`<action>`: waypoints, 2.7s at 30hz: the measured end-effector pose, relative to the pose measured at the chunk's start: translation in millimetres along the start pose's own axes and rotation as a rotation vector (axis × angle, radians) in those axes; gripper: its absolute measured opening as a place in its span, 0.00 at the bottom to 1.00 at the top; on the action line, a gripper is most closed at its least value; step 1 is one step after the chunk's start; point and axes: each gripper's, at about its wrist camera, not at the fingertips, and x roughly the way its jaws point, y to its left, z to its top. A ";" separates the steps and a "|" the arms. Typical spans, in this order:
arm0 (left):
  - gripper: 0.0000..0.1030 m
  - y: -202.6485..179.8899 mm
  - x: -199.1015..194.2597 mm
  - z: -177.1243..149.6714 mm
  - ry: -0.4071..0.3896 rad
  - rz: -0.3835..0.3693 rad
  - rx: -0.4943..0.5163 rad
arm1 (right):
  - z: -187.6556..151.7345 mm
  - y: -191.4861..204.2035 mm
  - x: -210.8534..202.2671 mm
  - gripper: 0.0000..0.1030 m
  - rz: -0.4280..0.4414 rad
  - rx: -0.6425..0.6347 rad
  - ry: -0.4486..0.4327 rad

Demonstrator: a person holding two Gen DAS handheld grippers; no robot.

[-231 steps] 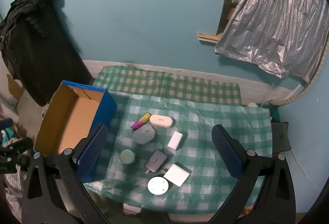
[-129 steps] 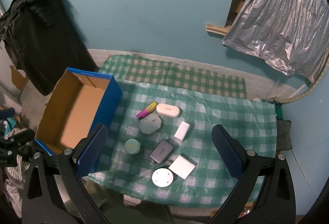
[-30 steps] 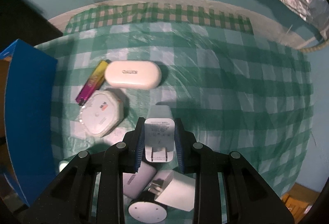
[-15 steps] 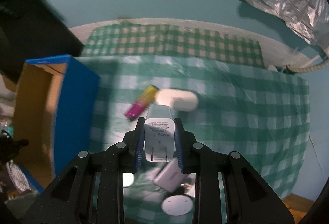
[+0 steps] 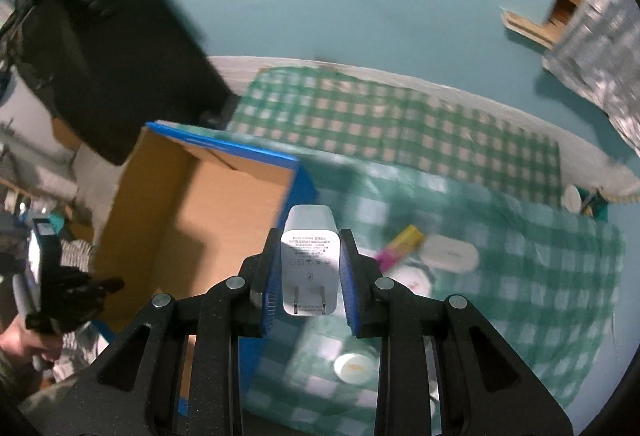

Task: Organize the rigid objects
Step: 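Carry the white charger plug into the box and open the right gripper, then move the right gripper to the green-lidded round tin and grasp it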

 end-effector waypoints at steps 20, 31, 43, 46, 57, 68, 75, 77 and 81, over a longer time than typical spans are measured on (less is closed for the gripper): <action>0.07 2.6 -0.5 -2.2 0.001 -0.006 0.020 | 21.1 71.3 74.3 0.25 0.018 -0.168 0.122; 0.07 2.3 -2.5 0.2 0.005 -0.016 0.021 | 17.6 65.8 95.6 0.25 0.004 -0.131 0.174; 0.07 2.2 -2.8 0.8 0.004 -0.020 0.023 | 19.1 47.6 93.2 0.26 0.004 -0.051 0.169; 0.07 0.8 -3.3 -0.2 0.005 -0.017 0.034 | 17.2 44.9 80.9 0.39 -0.003 -0.038 0.138; 0.08 4.9 -3.2 0.1 0.008 -0.026 0.029 | -2.0 23.2 29.1 0.57 -0.010 0.065 0.069; 0.08 5.9 -2.8 0.2 0.010 -0.028 0.024 | -49.1 -34.5 22.5 0.57 -0.081 0.200 0.121; 0.08 5.2 -2.4 0.1 0.011 -0.025 0.020 | -82.4 -49.6 38.6 0.57 -0.102 0.224 0.182; 0.08 5.1 -2.2 -0.5 0.012 -0.024 0.019 | -91.4 -50.2 46.5 0.57 -0.110 0.217 0.201; 0.08 4.2 -1.8 -0.9 0.013 -0.021 0.019 | -107.9 -49.3 59.2 0.57 -0.107 0.207 0.225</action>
